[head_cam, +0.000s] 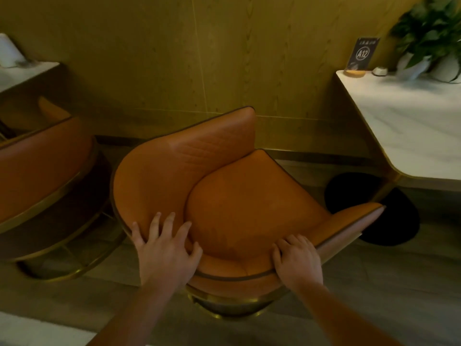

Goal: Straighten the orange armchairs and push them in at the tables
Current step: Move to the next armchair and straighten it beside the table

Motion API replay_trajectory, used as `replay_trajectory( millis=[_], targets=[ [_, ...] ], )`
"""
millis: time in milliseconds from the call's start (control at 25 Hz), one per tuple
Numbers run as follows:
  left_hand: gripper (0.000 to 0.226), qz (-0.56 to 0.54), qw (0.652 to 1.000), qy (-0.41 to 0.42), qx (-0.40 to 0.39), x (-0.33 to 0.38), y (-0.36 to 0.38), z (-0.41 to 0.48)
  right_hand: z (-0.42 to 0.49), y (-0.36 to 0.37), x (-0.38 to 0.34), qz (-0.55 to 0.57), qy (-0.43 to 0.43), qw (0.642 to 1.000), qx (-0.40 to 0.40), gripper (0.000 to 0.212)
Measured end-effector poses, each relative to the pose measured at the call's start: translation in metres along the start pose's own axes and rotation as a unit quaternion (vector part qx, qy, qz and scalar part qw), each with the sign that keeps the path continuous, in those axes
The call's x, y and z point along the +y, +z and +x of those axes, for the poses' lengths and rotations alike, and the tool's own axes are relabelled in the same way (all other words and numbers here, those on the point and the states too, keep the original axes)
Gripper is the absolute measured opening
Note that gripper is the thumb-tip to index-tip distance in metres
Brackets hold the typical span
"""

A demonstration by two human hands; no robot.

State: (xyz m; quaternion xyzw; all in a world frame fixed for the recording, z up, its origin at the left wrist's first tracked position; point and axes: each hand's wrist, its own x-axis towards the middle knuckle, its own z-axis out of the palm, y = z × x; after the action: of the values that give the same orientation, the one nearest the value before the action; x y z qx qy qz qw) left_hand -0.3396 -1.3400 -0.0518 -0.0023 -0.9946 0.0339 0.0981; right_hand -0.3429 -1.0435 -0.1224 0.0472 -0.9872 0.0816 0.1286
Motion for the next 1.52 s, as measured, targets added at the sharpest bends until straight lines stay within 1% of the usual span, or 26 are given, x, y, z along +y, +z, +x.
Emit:
replay_trajectory(
  millis=[200,440,560,640,760,960,1120,1280,1520],
  targets=[
    [0.057,0.003,1.000,0.024,-0.003,-0.023,0.011,0.053,0.027,0.014,-0.019,-0.014,0.036,0.999,0.003,0.039],
    [0.058,0.001,0.997,0.075,0.012,-0.041,0.028,0.122,0.066,0.028,-0.037,-0.024,0.094,0.994,0.043,0.036],
    [0.059,0.002,0.995,0.099,0.014,-0.043,0.031,0.150,0.086,0.032,-0.039,-0.036,0.131,0.990,0.022,0.031],
    [0.060,0.001,0.993,0.113,0.012,-0.044,0.034,0.169,0.100,0.035,-0.041,-0.052,0.147,0.988,0.010,0.034],
    [0.060,0.000,0.992,0.128,0.014,-0.044,0.038,0.193,0.117,0.038,-0.045,-0.074,0.147,0.986,0.008,0.037],
    [0.062,0.007,0.990,0.138,0.008,-0.044,0.045,0.227,0.142,0.044,-0.045,-0.074,0.153,0.985,-0.001,0.042],
    [0.064,0.004,0.989,0.149,0.012,-0.044,0.055,0.262,0.169,0.058,-0.040,-0.064,0.165,0.984,0.012,0.039],
    [0.068,0.012,0.988,0.152,0.008,-0.039,0.062,0.300,0.202,0.067,-0.030,-0.064,0.162,0.985,-0.002,0.036],
    [0.070,0.016,0.988,0.151,0.005,-0.024,0.071,0.359,0.255,0.077,-0.009,-0.042,0.154,0.987,0.001,0.033]
  ],
)
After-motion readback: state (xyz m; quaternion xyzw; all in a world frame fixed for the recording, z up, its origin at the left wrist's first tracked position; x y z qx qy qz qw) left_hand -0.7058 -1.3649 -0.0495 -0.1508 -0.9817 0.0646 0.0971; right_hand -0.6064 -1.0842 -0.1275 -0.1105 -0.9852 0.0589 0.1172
